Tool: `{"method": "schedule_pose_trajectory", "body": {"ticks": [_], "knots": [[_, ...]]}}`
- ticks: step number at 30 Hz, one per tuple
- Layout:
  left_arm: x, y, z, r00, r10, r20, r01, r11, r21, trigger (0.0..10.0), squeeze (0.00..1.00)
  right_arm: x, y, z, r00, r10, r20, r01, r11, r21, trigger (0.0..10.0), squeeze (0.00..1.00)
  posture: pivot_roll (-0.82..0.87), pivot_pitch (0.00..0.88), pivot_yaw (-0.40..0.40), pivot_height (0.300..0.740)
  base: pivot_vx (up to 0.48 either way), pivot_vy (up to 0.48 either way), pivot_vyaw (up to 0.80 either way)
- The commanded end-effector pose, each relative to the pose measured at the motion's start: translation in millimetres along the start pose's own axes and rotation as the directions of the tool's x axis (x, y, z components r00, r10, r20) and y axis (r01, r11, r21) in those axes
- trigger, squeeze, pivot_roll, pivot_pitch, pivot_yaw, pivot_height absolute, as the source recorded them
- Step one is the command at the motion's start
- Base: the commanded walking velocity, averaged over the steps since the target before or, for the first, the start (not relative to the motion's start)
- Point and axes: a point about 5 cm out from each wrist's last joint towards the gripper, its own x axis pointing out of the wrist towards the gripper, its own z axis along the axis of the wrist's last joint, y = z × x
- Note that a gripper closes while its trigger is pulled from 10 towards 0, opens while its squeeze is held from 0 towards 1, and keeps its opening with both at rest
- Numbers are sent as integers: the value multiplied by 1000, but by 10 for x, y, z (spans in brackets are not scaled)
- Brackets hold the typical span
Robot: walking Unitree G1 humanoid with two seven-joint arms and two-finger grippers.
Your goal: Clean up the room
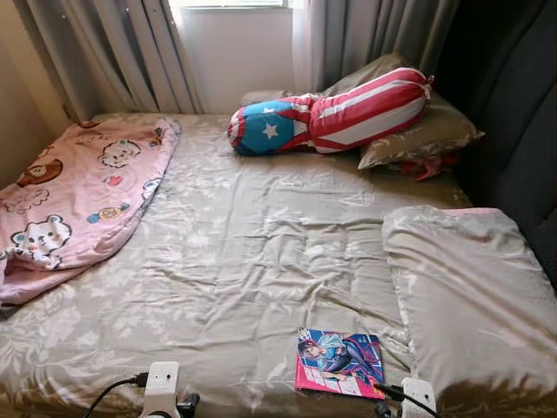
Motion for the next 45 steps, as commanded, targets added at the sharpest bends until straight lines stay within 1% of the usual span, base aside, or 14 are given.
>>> {"method": "schedule_pose_trajectory", "body": {"ticks": [1, 7, 9, 11, 19, 23, 26, 31, 34, 36, 38, 42, 43, 45], "knots": [[-22, 17, -96, 999, 12, -36, -12, 1000, 11, 10000, 0, 9, 8, 41, 1000, 1, 14, 0, 1000, -25, 10000, 0, -5, 0, 0, 740, 0, 0, 800], [-31, 6, -125, 999, 11, -39, -11, 1000, 7, 10000, 0, 12, 34, 41, 1000, -1, 11, 1, 1000, -8, 10000, 0, 0, 0, 2, 740, 0, 0, 800], [-33, 6, -131, 999, 10, -40, -10, 1000, 12, 10000, 0, 13, 53, 40, 1000, 6, 11, -6, 1000, 5, 10000, 0, 1, 0, 4, 740, 0, 0, 0], [-34, 4, -137, 999, 10, -44, -10, 1000, 21, 10000, 0, 13, 52, 32, 1000, -10, 6, 10, 999, 30, 10000, 0, 1, 0, 7, 740, 0, 0, 0], [-45, 7, -174, 998, 8, -56, -6, 999, 46, 10000, 0, 8, 74, 2, 1000, -3, 0, 3, 999, 47, 10000, 0, 3, 0, 16, 740, 0, 0, 0], [-49, 9, -189, 998, 8, -61, -5, 998, 55, 10000, 0, 6, 80, -11, 1000, 7, -10, -7, 999, 31, 10000, 0, 6, 0, 15, 740, 0, 0, 0], [-52, -1, -200, 998, 7, -63, -3, 998, 57, 10000, 0, 6, 84, -15, 1000, 8, -11, -7, 999, 36, 10000, 0, 7, 0, 15, 740, 0, 0, 0], [-53, -3, -204, 998, 6, -66, -2, 998, 58, 10000, 0, 8, 99, -10, 1000, 14, -9, -14, 999, 35, 10000, 0, 8, 0, 17, 740, 0, 256, 0], [-51, -1, -201, 998, 8, -65, -4, 998, 57, 10000, 0, 10, 110, -4, 1000, 20, -11, -20, 1000, 21, 10000, 0, 9, 0, 17, 740, 0, 266, 0], [-50, 0, -195, 998, 9, -64, -5, 998, 57, 10000, 0, 12, 116, 4, 1000, 26, -11, -26, 1000, -4, 10000, 0, 8, 0, 18, 740, 0, 304, 0], [-47, -1, -188, 998, 8, -63, -5, 998, 57, 10000, 0, 14, 113, 18, 1000, 19, -3, -19, 1000, -5, 10000, 0, 9, 0, 15, 740, 0, 309, 247], [-43, 1, -174, 998, 9, -59, -6, 998, 57, 10000, 0, 15, 111, 30, 1000, 17, 6, -17, 1000, 19, 10000, 0, 13, 0, 14, 740, 0, 480, 800], [-42, 2, -169, 998, 11, -57, -7, 998, 56, 10000, 0, 15, 104, 28, 1000, 11, 4, -11, 999, 33, 10000, 0, 13, 0, 14, 740, 0, 480, 0], [-39, 4, -160, 998, 13, -55, -10, 998, 56, 10000, 0, 16, 100, 37, 1000, 9, 9, -9, 999, 34, 10000, 0, 17, 0, 12, 740, 0, 480, 0]]}}
